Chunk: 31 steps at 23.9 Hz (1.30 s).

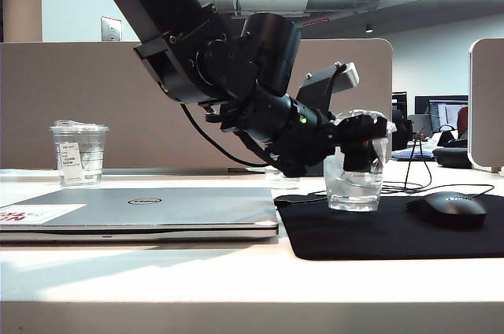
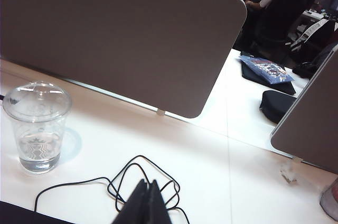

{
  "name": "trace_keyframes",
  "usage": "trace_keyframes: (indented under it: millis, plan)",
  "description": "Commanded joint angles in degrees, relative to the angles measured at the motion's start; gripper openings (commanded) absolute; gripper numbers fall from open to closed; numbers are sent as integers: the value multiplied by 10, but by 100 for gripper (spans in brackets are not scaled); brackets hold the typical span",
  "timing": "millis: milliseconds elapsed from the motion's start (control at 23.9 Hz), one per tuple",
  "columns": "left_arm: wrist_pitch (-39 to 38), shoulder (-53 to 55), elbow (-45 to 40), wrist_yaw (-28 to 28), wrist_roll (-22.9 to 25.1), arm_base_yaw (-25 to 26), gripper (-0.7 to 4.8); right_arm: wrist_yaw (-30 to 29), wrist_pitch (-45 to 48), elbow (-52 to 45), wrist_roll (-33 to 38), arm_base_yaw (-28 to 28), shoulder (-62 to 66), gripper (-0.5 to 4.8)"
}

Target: Pick up the coffee cup on the middle and place it on the right side of the laptop.

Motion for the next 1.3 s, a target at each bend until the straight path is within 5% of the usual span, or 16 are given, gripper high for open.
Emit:
trace_keyframes:
  millis: [42,251,461,1048,1299]
  plan:
    - [30,-1,3,-3,-2,-2,272,3,9,3,0,0,-3,-5]
    - [17,6,3,8,-16,-2,299,3,9,3,0,0,-3,-5]
    - [1,6,3,6,-17,-2,476,3,9,3,0,0,-4,-5]
    - [-93,-30,3,12,-64,-10,479,16,9,3,0,0,-13,-5]
    - [-225,-105,3,-5,-56,-34,479,24,6,3,0,0,-28,-5]
